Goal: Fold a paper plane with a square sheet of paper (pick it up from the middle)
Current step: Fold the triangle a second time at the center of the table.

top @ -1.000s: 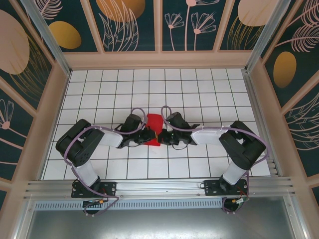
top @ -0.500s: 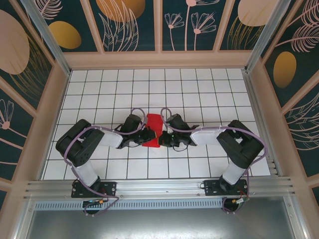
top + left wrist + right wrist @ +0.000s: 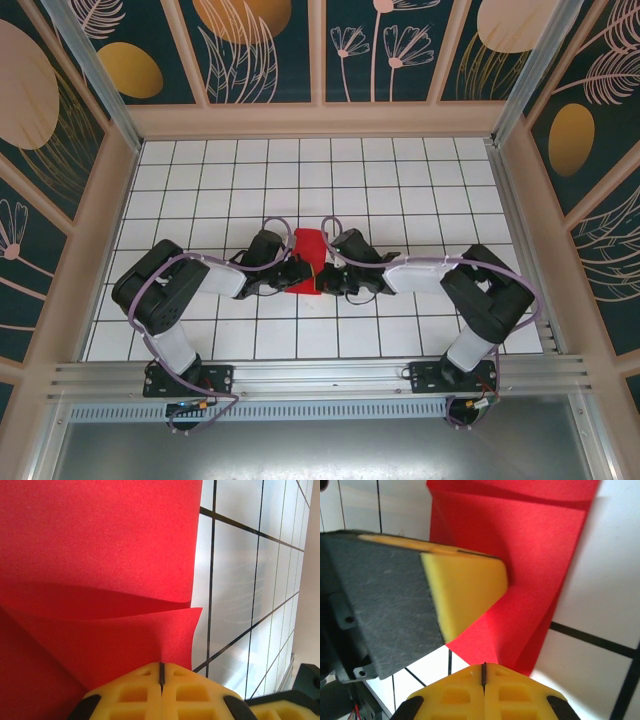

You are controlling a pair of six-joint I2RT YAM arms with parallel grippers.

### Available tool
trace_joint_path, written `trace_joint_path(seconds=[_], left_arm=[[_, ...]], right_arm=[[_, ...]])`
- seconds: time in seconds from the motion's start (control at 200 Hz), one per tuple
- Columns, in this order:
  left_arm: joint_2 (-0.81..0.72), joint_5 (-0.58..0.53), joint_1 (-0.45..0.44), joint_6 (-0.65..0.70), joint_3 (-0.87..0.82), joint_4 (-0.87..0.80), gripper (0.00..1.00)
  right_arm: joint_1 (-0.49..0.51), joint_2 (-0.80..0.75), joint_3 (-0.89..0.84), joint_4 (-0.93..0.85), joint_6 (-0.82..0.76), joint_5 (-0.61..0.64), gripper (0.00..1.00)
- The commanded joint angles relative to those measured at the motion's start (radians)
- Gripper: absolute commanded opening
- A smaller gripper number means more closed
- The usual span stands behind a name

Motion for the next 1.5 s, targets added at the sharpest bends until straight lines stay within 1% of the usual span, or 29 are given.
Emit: trace_joint_path(seconds=[0.0,0.405,1.021,1.301,1.491], left_arm=[[0.013,-0.031,-0.001,-0.004,-0.031,-0.084,0.05],[0.010,-0.035,-0.001,-0.003,-0.026,-0.096,0.05],[0.011,-0.048,0.000,-0.001,-0.018,-0.109,0.05],[0.010,-0.044,-0.001,0.000,-0.022,-0.107,0.05],[0.010,-0.038,0.000,-0.002,-0.022,-0.101,0.05]], right_arm=[[0.021,-0.009,0.020,-0.030,-0.021,0.020,0.00],[0.028,0.045,0.053,-0.090,-0.032,0.080,0.00],[0.028,0.075,0.045,-0.105,-0.028,0.080,0.00],[0.021,-0.004,0.091,-0.085,-0.038,0.070,0.00],[0.014,0.022,0.083,-0.082,-0.046,0.069,0.00]])
